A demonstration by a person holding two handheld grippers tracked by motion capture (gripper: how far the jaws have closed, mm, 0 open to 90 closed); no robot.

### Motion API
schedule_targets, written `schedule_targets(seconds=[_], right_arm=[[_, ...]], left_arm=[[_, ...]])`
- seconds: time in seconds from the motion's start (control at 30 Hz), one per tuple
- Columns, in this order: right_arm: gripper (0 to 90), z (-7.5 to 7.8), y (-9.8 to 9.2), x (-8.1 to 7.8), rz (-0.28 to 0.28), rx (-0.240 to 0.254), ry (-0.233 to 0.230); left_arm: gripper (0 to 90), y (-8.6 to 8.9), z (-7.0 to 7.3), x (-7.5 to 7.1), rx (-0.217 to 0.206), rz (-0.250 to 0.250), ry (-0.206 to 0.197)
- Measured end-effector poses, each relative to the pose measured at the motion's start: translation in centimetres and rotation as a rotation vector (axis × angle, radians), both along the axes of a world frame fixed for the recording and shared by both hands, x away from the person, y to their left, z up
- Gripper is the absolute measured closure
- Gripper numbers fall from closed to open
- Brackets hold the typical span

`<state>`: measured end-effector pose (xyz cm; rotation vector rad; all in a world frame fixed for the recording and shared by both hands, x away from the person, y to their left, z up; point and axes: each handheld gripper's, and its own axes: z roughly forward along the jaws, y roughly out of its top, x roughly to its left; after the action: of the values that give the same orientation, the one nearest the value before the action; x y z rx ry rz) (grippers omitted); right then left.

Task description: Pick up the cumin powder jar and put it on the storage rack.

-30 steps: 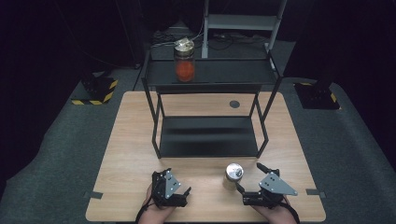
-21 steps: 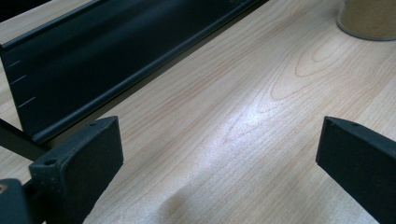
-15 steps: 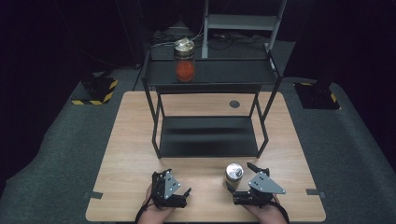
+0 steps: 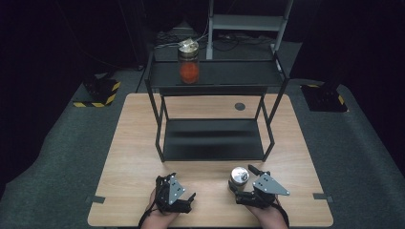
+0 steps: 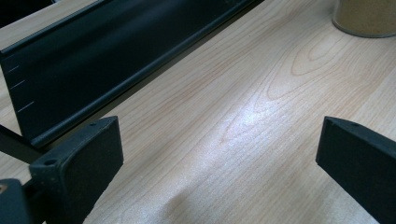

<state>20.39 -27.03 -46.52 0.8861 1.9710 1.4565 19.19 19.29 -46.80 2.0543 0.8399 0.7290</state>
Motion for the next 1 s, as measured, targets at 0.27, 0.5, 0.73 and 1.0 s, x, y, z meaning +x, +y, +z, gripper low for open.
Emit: schedule_targets(seconds=[0.27, 0.5, 0.73, 1.0], right_arm=[[21.2, -1.0, -0.5, 0.2, 0.004, 0.053, 0.011], [28.4, -1.7, -0.9, 0.3, 0.014, 0.074, 0.009], [33.8, -2.2, -0.9, 0.1, 0.028, 0.074, -0.024], [34.2, -2.5, -0.9, 0.1, 0.029, 0.077, -0.037]], left_arm=[[1.0, 0.0, 0.0, 0.0, 0.002, -0.002, -0.003], [1.0, 0.0, 0.0, -0.1, 0.001, -0.002, -0.004], [1.0, 0.0, -0.1, -0.1, 0.001, -0.003, -0.006], [1.0, 0.0, -0.1, -0.1, -0.003, -0.004, -0.006]])
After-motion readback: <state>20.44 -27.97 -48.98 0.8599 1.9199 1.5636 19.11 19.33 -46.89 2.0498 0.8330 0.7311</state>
